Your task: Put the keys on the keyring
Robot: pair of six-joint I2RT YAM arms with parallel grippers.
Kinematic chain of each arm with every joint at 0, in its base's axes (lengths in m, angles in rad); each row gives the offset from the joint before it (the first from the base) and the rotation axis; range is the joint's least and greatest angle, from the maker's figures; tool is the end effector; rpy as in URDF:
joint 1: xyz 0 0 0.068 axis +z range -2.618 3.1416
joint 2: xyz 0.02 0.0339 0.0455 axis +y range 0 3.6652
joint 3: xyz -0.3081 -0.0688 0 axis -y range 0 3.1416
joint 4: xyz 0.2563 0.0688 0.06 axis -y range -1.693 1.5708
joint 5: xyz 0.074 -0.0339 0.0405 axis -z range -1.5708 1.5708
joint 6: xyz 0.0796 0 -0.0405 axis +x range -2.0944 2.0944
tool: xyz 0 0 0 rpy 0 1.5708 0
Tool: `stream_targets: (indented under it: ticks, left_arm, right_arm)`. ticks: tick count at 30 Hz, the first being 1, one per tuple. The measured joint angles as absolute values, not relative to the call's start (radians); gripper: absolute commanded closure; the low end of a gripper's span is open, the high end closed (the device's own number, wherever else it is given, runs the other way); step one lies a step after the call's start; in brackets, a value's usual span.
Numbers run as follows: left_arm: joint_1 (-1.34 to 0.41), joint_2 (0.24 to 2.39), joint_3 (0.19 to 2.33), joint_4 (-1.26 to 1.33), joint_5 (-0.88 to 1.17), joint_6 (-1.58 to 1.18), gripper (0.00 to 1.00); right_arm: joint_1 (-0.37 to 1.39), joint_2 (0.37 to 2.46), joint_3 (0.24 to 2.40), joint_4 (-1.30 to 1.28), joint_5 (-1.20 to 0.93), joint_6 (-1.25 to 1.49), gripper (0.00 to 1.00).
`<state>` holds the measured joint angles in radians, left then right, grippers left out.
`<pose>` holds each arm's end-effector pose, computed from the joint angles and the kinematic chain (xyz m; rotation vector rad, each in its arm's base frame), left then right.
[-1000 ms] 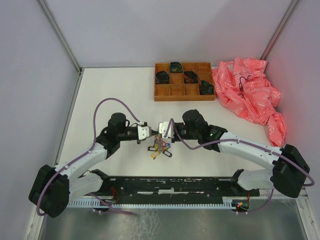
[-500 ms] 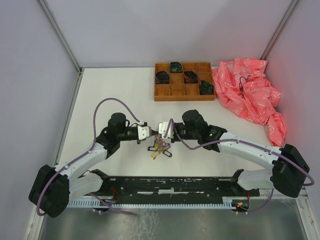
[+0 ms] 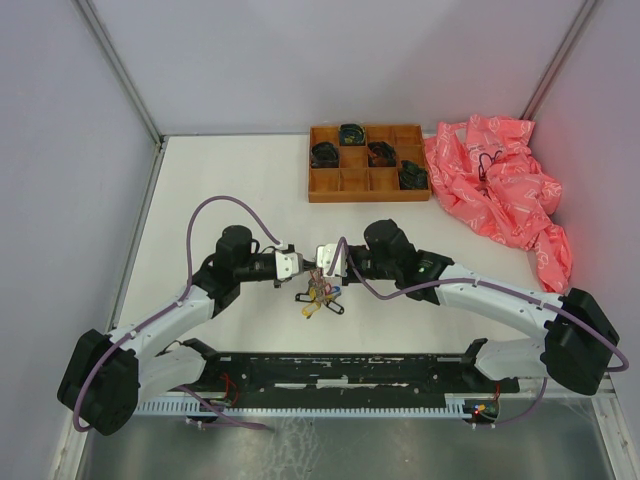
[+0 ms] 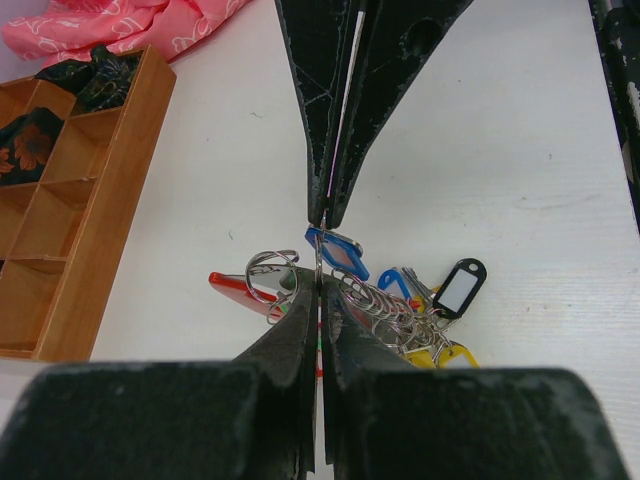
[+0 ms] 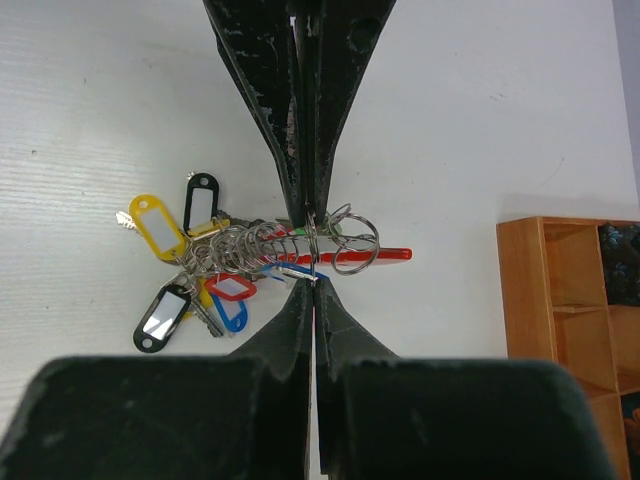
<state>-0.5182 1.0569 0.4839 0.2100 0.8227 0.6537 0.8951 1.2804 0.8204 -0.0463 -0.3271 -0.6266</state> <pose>0.1763 -0.1677 0.2478 1.4405 1.1950 -0.6963 0.1794 0.2647 0.2762 -1.5780 1.3648 0.5033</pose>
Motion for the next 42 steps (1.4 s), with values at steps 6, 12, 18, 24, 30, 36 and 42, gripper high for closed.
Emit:
stream_targets:
  ticks: [6, 12, 18, 24, 30, 36, 42]
  left_arm:
    - [-0.518, 1.057, 0.484, 0.21, 0.822, 0.654, 0.97]
    - [-0.518, 1.057, 0.484, 0.21, 0.822, 0.654, 0.97]
    - [-0.518, 1.057, 0.484, 0.21, 0.822, 0.654, 0.97]
    - [-0.518, 1.057, 0.484, 0.21, 0.823, 0.654, 0.97]
    - [-0.518, 1.057, 0.484, 0.209, 0.823, 0.654, 0.97]
    - [-0.518, 1.057, 0.484, 0.207, 0.823, 0.654, 0.97]
    - [-0.518, 1.057, 0.484, 0.203, 0.823, 0.654, 0.97]
  right_arm:
    - [0.897, 1.28, 0.82, -0.046, -0.313, -0.627, 0.99]
    - [0.897, 1.28, 0.82, -0.047, -0.31, -0.627, 0.99]
    - [0.897, 1.28, 0.82, -0.05, -0.31, -0.627, 0.99]
    - [0.897, 1.28, 0.82, -0.054, -0.306, -0.629, 0.99]
    - [0.897, 1.28, 0.82, -0.053, -0.305, -0.631, 0.99]
    - [0.9, 1.28, 0.82, -0.054, -0.313, -0.634, 0.99]
    - [0.902, 1.28, 0.82, -0.054, -0.314, -0.634, 0.99]
